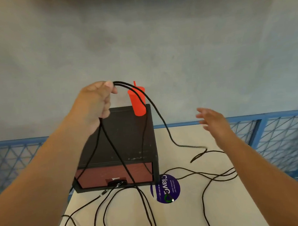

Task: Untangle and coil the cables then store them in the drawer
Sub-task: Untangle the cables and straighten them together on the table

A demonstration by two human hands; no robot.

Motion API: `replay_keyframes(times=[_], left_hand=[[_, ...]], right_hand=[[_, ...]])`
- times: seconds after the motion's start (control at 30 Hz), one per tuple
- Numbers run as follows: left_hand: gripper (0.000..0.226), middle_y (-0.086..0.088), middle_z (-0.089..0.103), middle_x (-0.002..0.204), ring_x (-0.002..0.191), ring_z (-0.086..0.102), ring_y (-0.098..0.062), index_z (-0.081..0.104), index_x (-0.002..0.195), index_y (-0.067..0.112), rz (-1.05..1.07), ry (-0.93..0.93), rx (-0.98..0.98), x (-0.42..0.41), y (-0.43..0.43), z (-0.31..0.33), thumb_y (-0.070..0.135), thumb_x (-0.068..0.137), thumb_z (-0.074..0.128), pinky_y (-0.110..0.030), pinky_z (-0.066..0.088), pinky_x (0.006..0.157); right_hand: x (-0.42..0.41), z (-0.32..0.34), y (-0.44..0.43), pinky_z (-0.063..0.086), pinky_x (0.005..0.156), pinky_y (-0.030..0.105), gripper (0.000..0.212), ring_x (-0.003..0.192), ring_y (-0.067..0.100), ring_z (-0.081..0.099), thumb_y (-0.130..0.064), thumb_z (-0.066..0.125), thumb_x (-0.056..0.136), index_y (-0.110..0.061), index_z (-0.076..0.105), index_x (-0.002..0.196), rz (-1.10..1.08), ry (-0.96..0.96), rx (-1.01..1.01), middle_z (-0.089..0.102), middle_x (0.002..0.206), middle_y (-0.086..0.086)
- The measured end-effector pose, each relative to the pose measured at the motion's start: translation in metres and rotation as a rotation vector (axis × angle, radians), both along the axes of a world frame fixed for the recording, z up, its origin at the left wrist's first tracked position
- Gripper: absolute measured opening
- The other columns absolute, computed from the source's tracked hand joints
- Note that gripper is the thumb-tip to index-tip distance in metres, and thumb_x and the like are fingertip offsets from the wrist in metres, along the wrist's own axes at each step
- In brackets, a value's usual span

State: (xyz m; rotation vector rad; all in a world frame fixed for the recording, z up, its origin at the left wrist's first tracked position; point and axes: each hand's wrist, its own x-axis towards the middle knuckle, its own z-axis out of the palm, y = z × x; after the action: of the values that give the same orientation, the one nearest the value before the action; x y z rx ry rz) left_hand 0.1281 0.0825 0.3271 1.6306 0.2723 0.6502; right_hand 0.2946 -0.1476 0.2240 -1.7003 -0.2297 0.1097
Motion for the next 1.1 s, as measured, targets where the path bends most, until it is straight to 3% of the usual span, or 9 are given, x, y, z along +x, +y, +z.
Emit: replay_keyframes(times=[0.1, 0.2, 0.33, 0.43, 0.67, 0.8, 0.93, 1.03, 1.1], left_hand=[[0.033, 0.013, 0.027, 0.038, 0.035, 0.019, -0.003, 0.052, 0.069, 0.012, -0.063, 0.028, 0.054, 0.009, -0.017, -0.004, 0.020, 0.099, 0.041, -0.012, 0.016, 0.036], [0.033, 0.014, 0.025, 0.039, 0.036, 0.017, -0.004, 0.054, 0.070, 0.012, -0.145, 0.059, 0.103, 0.014, -0.027, -0.007, 0.020, 0.099, 0.040, -0.015, 0.015, 0.037], [0.031, 0.013, 0.028, 0.040, 0.036, 0.019, -0.003, 0.052, 0.070, 0.013, -0.118, -0.002, 0.002, 0.012, -0.023, 0.002, 0.020, 0.098, 0.042, -0.015, 0.015, 0.036], [0.029, 0.010, 0.032, 0.046, 0.037, 0.024, -0.004, 0.050, 0.070, 0.016, -0.002, -0.122, -0.220, 0.002, 0.005, 0.018, 0.021, 0.097, 0.043, -0.014, 0.017, 0.033], [0.027, 0.012, 0.028, 0.040, 0.035, 0.021, -0.004, 0.053, 0.072, 0.015, 0.154, -0.177, -0.255, -0.003, 0.035, 0.024, 0.025, 0.096, 0.046, -0.015, 0.018, 0.034], [0.030, 0.010, 0.028, 0.037, 0.031, 0.022, -0.005, 0.052, 0.067, 0.018, 0.161, -0.296, -0.406, -0.014, 0.067, 0.032, 0.027, 0.095, 0.046, -0.014, 0.018, 0.032], [0.030, 0.009, 0.029, 0.039, 0.032, 0.023, -0.007, 0.051, 0.067, 0.023, 0.195, -0.313, -0.419, -0.028, 0.095, 0.035, 0.035, 0.094, 0.047, -0.013, 0.017, 0.033], [0.029, 0.011, 0.028, 0.039, 0.032, 0.022, -0.005, 0.049, 0.070, 0.021, 0.135, -0.218, -0.345, -0.023, 0.075, 0.024, 0.034, 0.095, 0.043, -0.013, 0.016, 0.032], [0.030, 0.012, 0.028, 0.039, 0.032, 0.022, -0.003, 0.049, 0.070, 0.019, 0.102, -0.161, -0.284, -0.020, 0.061, 0.016, 0.029, 0.097, 0.040, -0.013, 0.017, 0.032]], right_hand=[[-0.043, 0.043, 0.032, 0.040, 0.093, 0.020, 0.024, 0.103, 0.003, 0.055, -0.032, 0.048, 0.094, -0.025, 0.058, 0.115, 0.271, -0.075, 0.074, 0.061, 0.113, -0.014], [-0.071, 0.051, 0.059, 0.035, 0.078, 0.005, 0.036, 0.094, -0.006, 0.050, -0.022, 0.054, 0.091, -0.030, 0.046, 0.126, 0.495, -0.381, -0.193, 0.053, 0.103, -0.021], [-0.070, 0.035, 0.070, 0.041, 0.058, 0.013, 0.013, 0.063, 0.005, 0.048, -0.018, 0.044, 0.095, -0.019, 0.057, 0.097, 0.387, -0.328, -0.139, 0.049, 0.069, -0.007], [-0.050, 0.006, 0.055, 0.036, 0.058, 0.022, 0.020, 0.058, 0.006, 0.042, -0.021, 0.045, 0.095, -0.009, 0.058, 0.085, 0.273, -0.325, -0.293, 0.046, 0.063, -0.006], [-0.011, -0.037, 0.013, 0.038, 0.059, 0.021, 0.021, 0.065, 0.012, 0.049, -0.024, 0.045, 0.096, -0.015, 0.062, 0.089, 0.185, -0.218, -0.489, 0.055, 0.071, -0.004], [0.017, -0.056, -0.019, 0.044, 0.067, 0.031, 0.030, 0.077, 0.023, 0.059, -0.034, 0.041, 0.097, -0.013, 0.063, 0.093, 0.127, -0.277, -0.834, 0.065, 0.085, 0.008], [0.038, -0.085, -0.051, 0.047, 0.061, 0.029, 0.032, 0.070, 0.018, 0.058, -0.039, 0.039, 0.097, -0.015, 0.059, 0.089, 0.073, -0.080, -0.981, 0.060, 0.075, 0.003], [0.051, -0.082, -0.044, 0.049, 0.080, 0.037, 0.050, 0.097, 0.025, 0.059, -0.050, 0.026, 0.096, -0.013, 0.059, 0.105, 0.031, -0.123, -1.347, 0.061, 0.101, 0.008], [0.060, -0.070, -0.037, 0.047, 0.087, 0.039, 0.052, 0.107, 0.029, 0.056, -0.044, 0.020, 0.097, -0.013, 0.055, 0.120, -0.018, -0.093, -1.438, 0.059, 0.117, 0.010]])
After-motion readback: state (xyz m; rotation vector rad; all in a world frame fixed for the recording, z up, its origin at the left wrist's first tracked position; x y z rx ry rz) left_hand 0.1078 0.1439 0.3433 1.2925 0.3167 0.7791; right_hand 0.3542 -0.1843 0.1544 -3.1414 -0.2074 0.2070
